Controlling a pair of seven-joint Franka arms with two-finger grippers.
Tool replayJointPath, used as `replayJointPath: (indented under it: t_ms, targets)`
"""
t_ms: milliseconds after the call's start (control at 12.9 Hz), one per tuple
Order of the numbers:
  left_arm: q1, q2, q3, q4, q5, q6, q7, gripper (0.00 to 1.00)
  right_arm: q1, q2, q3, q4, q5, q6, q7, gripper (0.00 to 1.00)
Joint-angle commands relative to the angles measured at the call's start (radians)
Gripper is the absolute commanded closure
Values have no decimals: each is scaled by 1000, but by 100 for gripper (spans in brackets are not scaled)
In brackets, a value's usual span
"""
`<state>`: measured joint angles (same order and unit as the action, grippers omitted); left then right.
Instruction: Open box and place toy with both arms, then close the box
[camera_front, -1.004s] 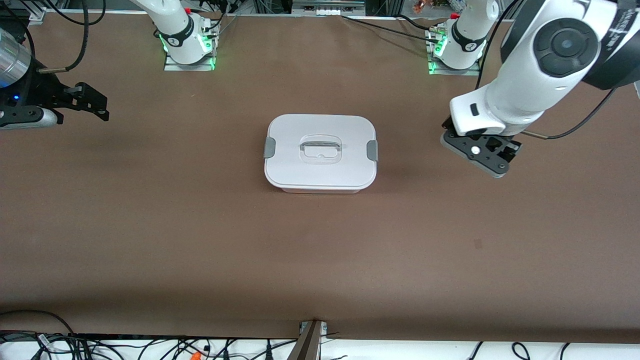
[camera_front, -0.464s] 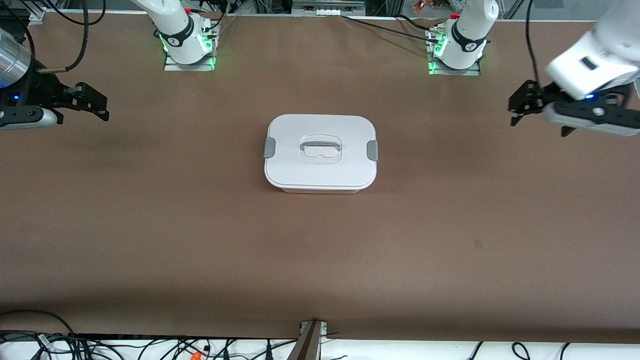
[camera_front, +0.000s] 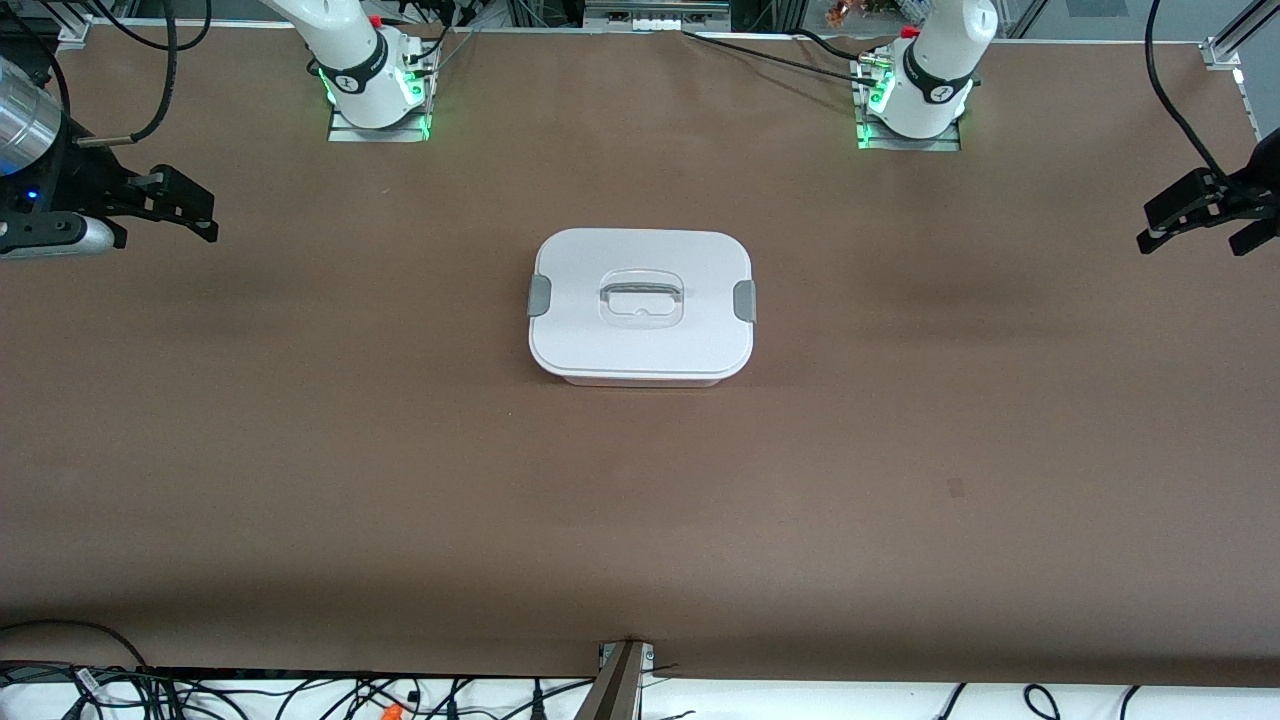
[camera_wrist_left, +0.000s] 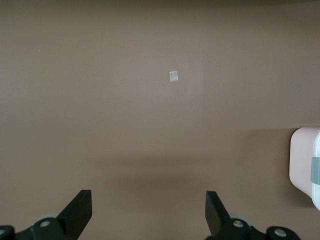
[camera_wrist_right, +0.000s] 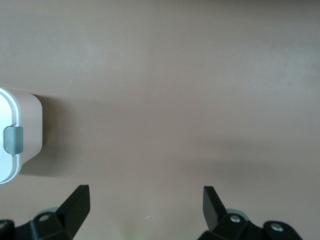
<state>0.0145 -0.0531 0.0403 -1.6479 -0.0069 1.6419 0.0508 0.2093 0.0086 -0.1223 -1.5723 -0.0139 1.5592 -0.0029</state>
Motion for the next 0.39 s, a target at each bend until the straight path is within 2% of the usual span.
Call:
replayJointPath:
  t_ms: [0,309]
  targets:
    - [-48,4,12,-9,1,12,-19,0,-11,8,7,23,15,-19,11,0]
    - [-71,22,30,14,4,3,-19,0,-11,8,7,23,15,-19,11,0]
